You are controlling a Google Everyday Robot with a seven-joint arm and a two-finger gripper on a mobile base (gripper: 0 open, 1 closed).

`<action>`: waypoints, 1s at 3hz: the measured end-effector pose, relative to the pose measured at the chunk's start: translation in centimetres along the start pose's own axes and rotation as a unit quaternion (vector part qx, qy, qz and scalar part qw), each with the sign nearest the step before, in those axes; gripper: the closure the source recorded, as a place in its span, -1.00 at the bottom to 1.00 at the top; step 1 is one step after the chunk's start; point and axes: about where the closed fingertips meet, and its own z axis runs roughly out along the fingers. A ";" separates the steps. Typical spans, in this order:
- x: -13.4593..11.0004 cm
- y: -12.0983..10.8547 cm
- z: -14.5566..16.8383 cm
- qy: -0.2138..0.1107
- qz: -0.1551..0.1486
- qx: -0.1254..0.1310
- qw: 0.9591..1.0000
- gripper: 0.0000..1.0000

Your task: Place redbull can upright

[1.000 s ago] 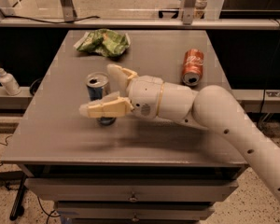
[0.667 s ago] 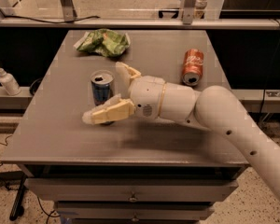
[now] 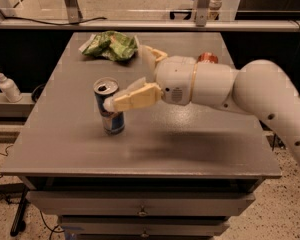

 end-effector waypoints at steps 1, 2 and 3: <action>4.1 2.4 -2.5 -0.040 -0.034 -0.017 0.998 -1.00; 7.5 3.5 -5.5 -0.059 -0.056 -0.063 0.995 -1.00; 7.7 3.6 -6.4 -0.060 -0.057 -0.074 0.994 -1.00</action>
Offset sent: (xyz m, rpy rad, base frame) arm 0.0218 -0.1423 0.1211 -0.1692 -0.1289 -0.3762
